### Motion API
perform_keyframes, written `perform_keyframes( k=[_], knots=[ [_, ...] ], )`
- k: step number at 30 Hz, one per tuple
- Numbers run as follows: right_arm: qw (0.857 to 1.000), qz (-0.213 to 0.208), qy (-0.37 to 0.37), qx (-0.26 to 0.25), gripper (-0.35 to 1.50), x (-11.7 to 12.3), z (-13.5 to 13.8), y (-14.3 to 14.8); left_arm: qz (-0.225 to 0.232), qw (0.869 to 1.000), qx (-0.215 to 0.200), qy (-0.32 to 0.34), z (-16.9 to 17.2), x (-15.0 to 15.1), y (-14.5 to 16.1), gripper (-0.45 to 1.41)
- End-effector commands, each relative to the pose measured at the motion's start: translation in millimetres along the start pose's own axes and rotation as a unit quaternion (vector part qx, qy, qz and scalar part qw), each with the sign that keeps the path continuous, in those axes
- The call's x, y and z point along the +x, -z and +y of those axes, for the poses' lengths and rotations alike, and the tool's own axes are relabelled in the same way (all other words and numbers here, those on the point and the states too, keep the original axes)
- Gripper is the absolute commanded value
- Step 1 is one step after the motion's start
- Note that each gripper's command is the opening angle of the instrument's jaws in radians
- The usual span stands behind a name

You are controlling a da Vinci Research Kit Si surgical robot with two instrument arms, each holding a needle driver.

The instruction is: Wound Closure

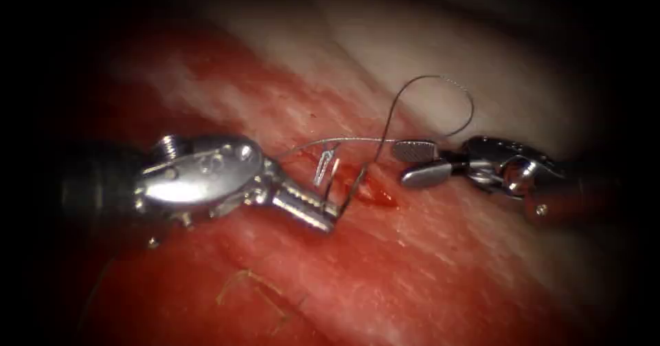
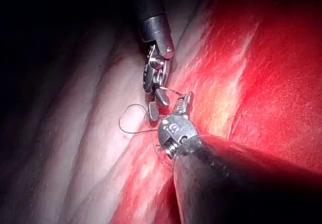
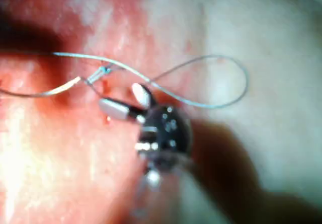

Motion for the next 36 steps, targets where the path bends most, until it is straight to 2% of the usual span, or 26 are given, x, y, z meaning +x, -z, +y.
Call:
perform_keyframes(
  k=[1, 7, 11, 17, 23, 29, 36],
  knots=[
    [1.000, 0.000, -0.008, 0.001, 1.21, -0.8, -0.2, -0.6, 0.002, 1.000, 0.008, -0.022, -0.4, -0.1, -0.5, -0.45],
    [1.000, -0.001, -0.018, 0.003, 1.18, -0.9, -1.2, -0.5, 0.013, 0.992, 0.074, -0.104, -2.1, 1.2, -0.2, -0.45],
    [0.999, 0.002, -0.035, 0.001, 1.18, -0.7, -1.8, -0.4, 0.037, 0.976, 0.116, -0.178, -3.5, 2.6, 0.4, -0.45],
    [0.996, 0.010, -0.091, -0.005, 1.14, -0.3, -2.4, -0.1, 0.038, 0.969, 0.150, -0.191, -4.1, 3.4, 0.7, -0.45],
    [0.991, 0.020, -0.129, -0.015, 1.09, 0.6, -3.6, 0.9, 0.031, 0.967, 0.161, -0.197, -3.7, 1.4, -0.8, -0.45],
    [0.988, 0.039, -0.141, -0.049, 1.08, 1.6, -5.5, 2.0, 0.019, 0.960, 0.174, -0.220, -3.6, -1.7, -3.2, -0.45],
    [0.981, 0.029, -0.180, -0.072, 1.06, 1.9, -6.3, 1.9, -0.013, 0.941, 0.221, -0.254, -3.6, -5.0, -6.0, -0.45]
  ],
)
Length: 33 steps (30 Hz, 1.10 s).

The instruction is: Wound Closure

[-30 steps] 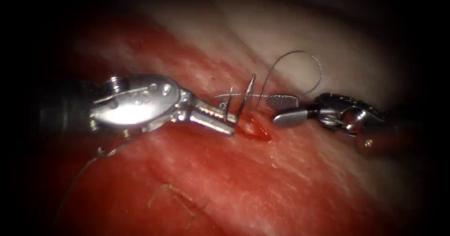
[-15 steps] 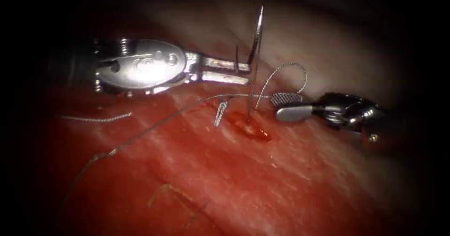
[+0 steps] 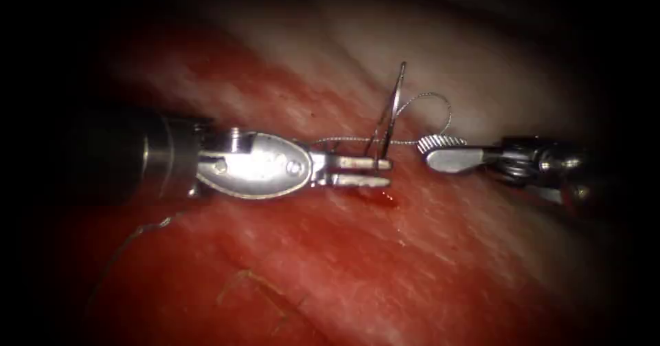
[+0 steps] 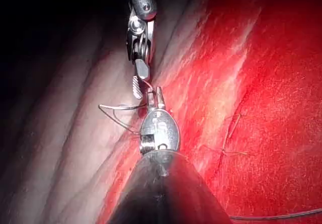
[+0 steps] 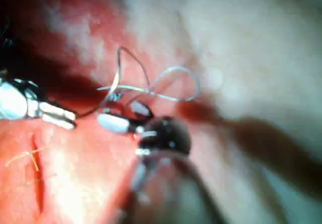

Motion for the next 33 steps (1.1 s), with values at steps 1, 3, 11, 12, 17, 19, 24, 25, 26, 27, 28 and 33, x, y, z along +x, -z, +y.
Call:
perform_keyframes(
  k=[1, 3, 11, 12, 17, 19, 24, 25, 26, 27, 28, 33],
  knots=[
    [1.000, -0.005, -0.008, -0.004, 1.04, -0.7, 0.3, -0.9, -0.006, 1.000, 0.007, -0.013, 0.7, -0.7, -0.9, -0.45],
    [1.000, -0.003, -0.014, -0.007, 1.03, -0.7, 0.3, -1.0, -0.017, 0.999, 0.018, -0.026, 1.4, -1.1, -1.4, -0.45],
    [0.998, 0.021, -0.019, -0.052, 1.11, -0.1, 1.3, -2.1, -0.031, 0.998, 0.034, -0.050, 3.0, -2.0, -2.7, -0.45],
    [0.998, 0.023, -0.019, -0.053, 1.11, 0.0, 1.4, -2.1, -0.032, 0.998, 0.034, -0.053, 3.0, -2.0, -2.7, -0.45],
    [0.998, 0.026, -0.018, -0.054, 1.11, -0.2, 1.6, -2.7, -0.029, 0.997, 0.036, -0.055, 3.0, -2.0, -2.7, -0.45],
    [0.998, 0.025, -0.018, -0.057, 1.11, -0.3, 1.7, -3.0, -0.028, 0.997, 0.038, -0.058, 3.1, -1.9, -2.6, -0.45],
    [0.998, 0.020, -0.014, -0.060, 1.11, -1.0, 2.3, -4.3, -0.027, 0.997, 0.037, -0.058, 3.1, -1.8, -2.6, -0.45],
    [0.998, 0.019, -0.014, -0.059, 1.11, -1.1, 2.3, -4.5, -0.026, 0.997, 0.036, -0.061, 3.1, -1.8, -2.6, -0.45],
    [0.998, 0.017, -0.014, -0.056, 1.11, -1.2, 2.3, -4.8, -0.026, 0.997, 0.036, -0.061, 3.1, -1.8, -2.6, -0.45],
    [0.998, 0.016, -0.014, -0.055, 1.11, -1.3, 2.3, -5.0, -0.026, 0.997, 0.036, -0.061, 3.1, -1.8, -2.6, -0.45],
    [0.998, 0.016, -0.014, -0.055, 1.11, -1.4, 2.3, -5.2, -0.026, 0.997, 0.036, -0.061, 3.1, -1.8, -2.6, -0.45],
    [0.998, 0.017, -0.018, -0.055, 1.04, -1.1, 2.1, -5.7, -0.021, 0.997, 0.033, -0.061, 3.1, -1.8, -2.6, -0.45]
  ],
)
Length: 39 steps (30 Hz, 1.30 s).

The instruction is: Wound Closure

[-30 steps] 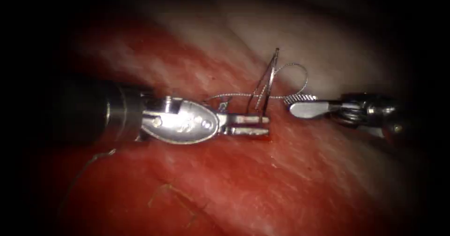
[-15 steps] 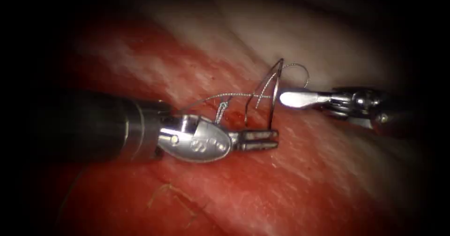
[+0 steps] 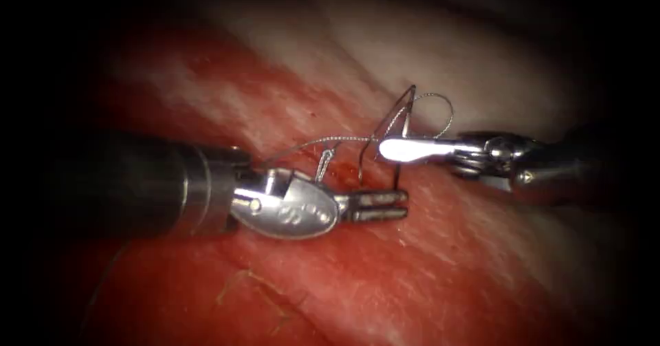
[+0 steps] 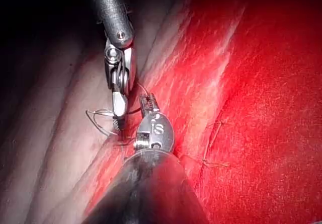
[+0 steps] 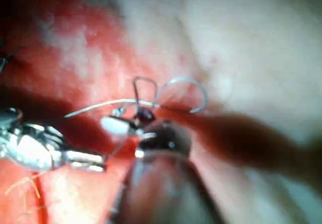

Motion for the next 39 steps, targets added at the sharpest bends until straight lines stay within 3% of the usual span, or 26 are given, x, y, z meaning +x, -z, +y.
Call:
perform_keyframes(
  k=[1, 10, 12, 13, 14, 15, 21, 23, 25, 26, 27, 28, 30, 35, 38, 39],
  knots=[
    [1.000, 0.000, 0.001, 0.001, 1.04, -0.5, 0.1, -0.6, 0.000, 1.000, 0.000, 0.000, 0.4, -0.4, -0.6, -0.45],
    [1.000, 0.005, 0.003, 0.008, 0.88, -0.2, 0.1, -0.3, 0.000, 1.000, -0.001, 0.001, 0.4, -0.5, -0.5, -0.45],
    [1.000, 0.006, 0.003, 0.008, 0.57, -0.3, 0.1, -0.4, 0.000, 1.000, -0.001, 0.001, 0.3, -0.4, -0.6, -0.45],
    [1.000, 0.007, 0.003, 0.009, 0.20, -0.4, 0.1, -0.5, 0.000, 1.000, -0.001, 0.001, 0.3, -0.4, -0.6, -0.45],
    [1.000, 0.007, 0.003, 0.009, -0.28, -0.4, 0.1, -0.6, 0.000, 1.000, -0.001, 0.001, 0.3, -0.5, -0.6, -0.45],
    [1.000, 0.008, 0.004, 0.009, -0.35, -0.5, 0.2, -0.6, 0.000, 1.000, -0.001, 0.001, 0.3, -0.4, -0.6, -0.45],
    [1.000, 0.025, 0.007, -0.010, -0.35, -0.1, 0.8, -0.8, 0.002, 1.000, -0.002, 0.002, 0.1, -0.3, -0.6, -0.42],
    [1.000, 0.023, 0.013, -0.012, -0.35, 0.0, 0.9, -0.7, 0.006, 1.000, -0.005, 0.018, -0.1, -0.2, -0.8, 0.29],
    [1.000, 0.022, 0.016, -0.012, -0.35, 0.0, 0.9, -0.6, 0.002, 0.995, -0.014, 0.101, -0.4, -0.1, -1.0, 0.88],
    [1.000, 0.022, 0.019, -0.012, -0.35, 0.0, 0.9, -0.5, -0.003, 0.987, -0.023, 0.160, -0.7, 0.0, -1.1, 1.06],
    [1.000, 0.021, 0.019, -0.012, -0.35, 0.1, 0.9, -0.4, -0.006, 0.977, -0.025, 0.210, -0.9, 0.0, -1.1, 1.13],
    [0.999, 0.021, 0.022, -0.012, -0.35, 0.1, 0.9, -0.4, -0.009, 0.967, -0.028, 0.251, -1.2, 0.1, -1.0, 1.08],
    [0.999, 0.020, 0.027, -0.012, -0.35, 0.2, 0.9, -0.2, -0.007, 0.957, -0.039, 0.288, -2.1, 0.2, -0.2, 1.20],
    [0.997, 0.055, 0.055, 0.001, -0.35, 0.9, 0.8, 0.2, -0.002, 0.949, -0.076, 0.306, -2.9, 0.0, 3.2, 1.21],
    [0.994, 0.063, 0.090, -0.006, -0.35, 1.2, 0.6, 0.2, -0.041, 0.937, -0.111, 0.327, -3.2, -0.9, 5.1, 1.01],
    [0.992, 0.070, 0.103, -0.005, -0.35, 1.2, 0.5, 0.3, -0.054, 0.933, -0.120, 0.336, -3.3, -1.3, 5.5, 0.86]
  ],
)
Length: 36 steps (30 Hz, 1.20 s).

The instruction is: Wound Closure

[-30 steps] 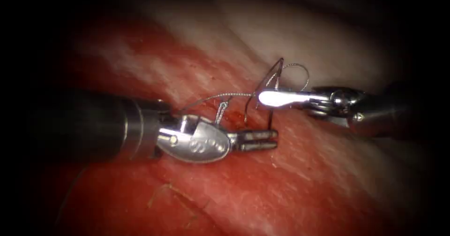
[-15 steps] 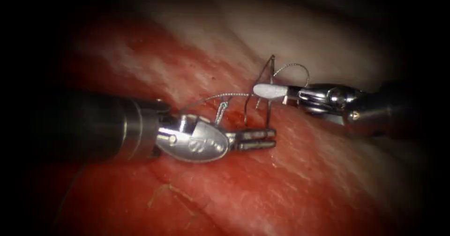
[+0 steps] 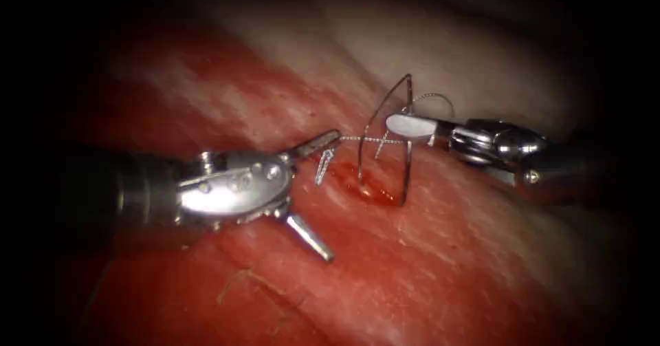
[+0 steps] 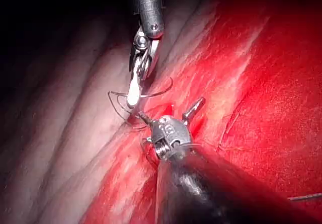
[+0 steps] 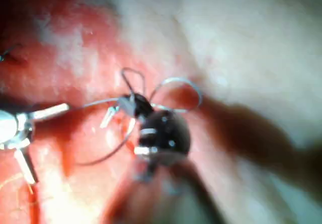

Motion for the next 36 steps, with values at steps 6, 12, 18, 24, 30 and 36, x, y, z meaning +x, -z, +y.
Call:
perform_keyframes(
  k=[6, 12, 18, 24, 30, 36],
  knots=[
    [0.982, 0.024, 0.186, 0.026, -0.35, -0.6, -0.7, -0.1, -0.033, 0.998, -0.045, 0.039, -1.7, -1.8, 1.1, -0.45],
    [0.949, 0.029, 0.310, 0.043, -0.35, -0.7, -1.6, 0.0, -0.081, 0.994, -0.057, 0.045, -2.0, -1.3, -0.1, -0.45],
    [0.916, 0.042, 0.395, 0.055, -0.35, -1.0, -2.2, 0.0, -0.128, 0.990, -0.048, 0.043, -2.7, -0.9, -2.1, -0.45],
    [0.884, 0.049, 0.456, 0.084, -0.35, -1.0, -3.3, -0.7, -0.167, 0.984, -0.040, 0.035, -3.5, -1.5, -4.3, -0.45],
    [0.875, 0.087, 0.463, 0.111, -0.35, -0.2, -5.3, -1.2, -0.202, 0.979, -0.031, 0.025, -5.2, -2.9, -5.7, -0.45],
    [0.875, 0.093, 0.461, 0.114, -0.35, 0.7, -6.5, -1.1, -0.209, 0.977, -0.031, 0.020, -7.2, -4.1, -6.3, -0.45]
  ],
)
